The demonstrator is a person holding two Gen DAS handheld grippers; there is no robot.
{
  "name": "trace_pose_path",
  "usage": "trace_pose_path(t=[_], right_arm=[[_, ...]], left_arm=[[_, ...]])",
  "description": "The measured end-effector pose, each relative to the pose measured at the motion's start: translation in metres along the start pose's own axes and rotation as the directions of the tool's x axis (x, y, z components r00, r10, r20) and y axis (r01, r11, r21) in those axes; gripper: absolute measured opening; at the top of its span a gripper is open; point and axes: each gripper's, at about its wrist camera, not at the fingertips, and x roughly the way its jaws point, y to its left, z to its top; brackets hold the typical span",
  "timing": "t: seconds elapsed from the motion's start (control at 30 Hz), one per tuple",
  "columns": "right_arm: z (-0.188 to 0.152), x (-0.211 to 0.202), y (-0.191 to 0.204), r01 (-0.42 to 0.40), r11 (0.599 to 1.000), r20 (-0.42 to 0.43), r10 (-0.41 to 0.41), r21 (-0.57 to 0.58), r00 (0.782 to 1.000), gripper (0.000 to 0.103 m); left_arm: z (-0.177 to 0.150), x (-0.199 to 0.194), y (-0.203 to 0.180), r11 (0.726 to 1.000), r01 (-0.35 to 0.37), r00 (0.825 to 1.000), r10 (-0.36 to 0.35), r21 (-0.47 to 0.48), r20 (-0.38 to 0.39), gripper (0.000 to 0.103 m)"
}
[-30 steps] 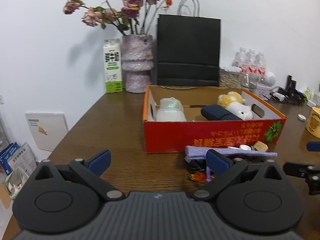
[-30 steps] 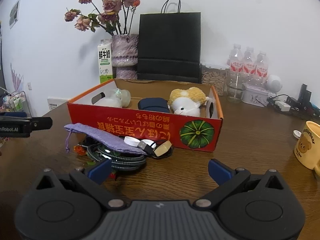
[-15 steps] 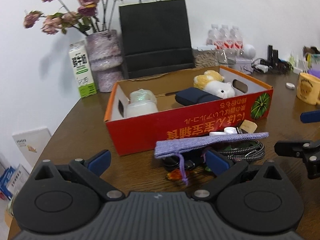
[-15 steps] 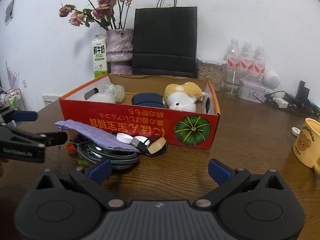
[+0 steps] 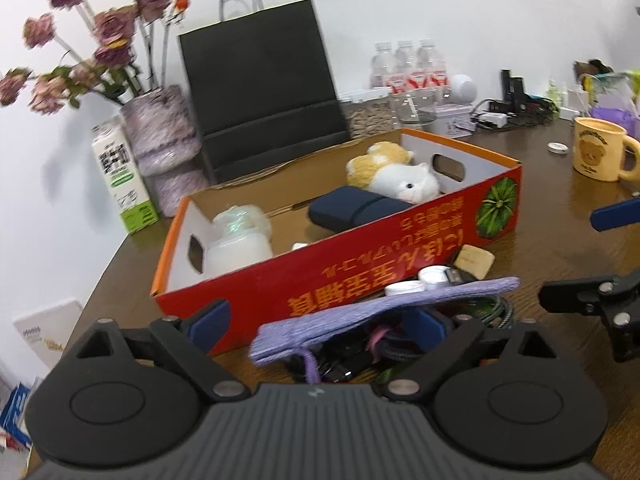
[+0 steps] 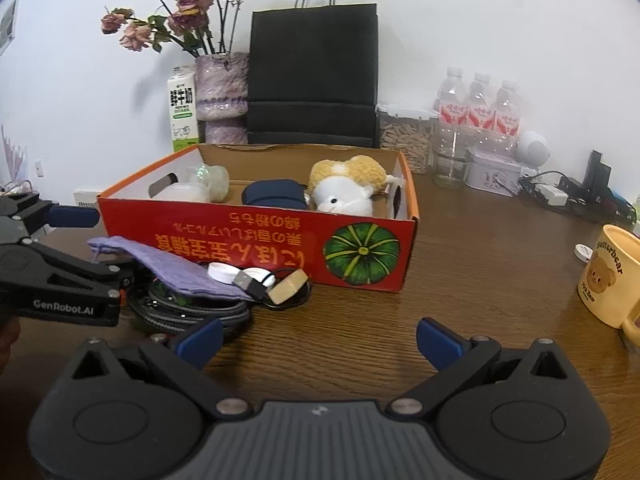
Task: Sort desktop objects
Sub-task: 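Grasp the purple drawstring pouch with the left tool, then lift the purple pouch with the left tool while the right tool grasps a small beige block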
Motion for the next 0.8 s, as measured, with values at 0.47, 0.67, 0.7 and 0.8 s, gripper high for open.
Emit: trace_pose_path(t=[0.47, 0.67, 0.7, 0.8], right_arm=[[-0.002, 0.003, -0.002, -0.007, 1.000, -0.007, 0.007, 0.002, 1.000, 0.103], [0.002, 0.005, -0.002, -0.007, 1.000, -0.005, 0.007, 0.000, 1.000, 0.103], [0.003, 0.005, -0.001, -0.007, 1.000, -0.003, 0.007, -0.001, 1.000, 0.103], [0.006, 0.005, 0.000, -0.007, 1.000, 0.006, 0.007, -0.006, 1.000, 0.103]], left_arm=[[0.001, 0.008, -0.013, 0.996, 0.085, 0.996, -0.085, 0.007, -0.023, 0.006], [0.005, -0.009, -0.006, 0.997, 0.063, 0.997, -0.061, -0.044, 0.037, 0.004], [0.006, -0.011, -0.004, 0.997, 0.061, 0.997, -0.059, -0.051, 0.044, 0.004], [0.010, -0.017, 0.002, 0.996, 0.049, 0.997, -0.044, -0.077, 0.066, 0.004]])
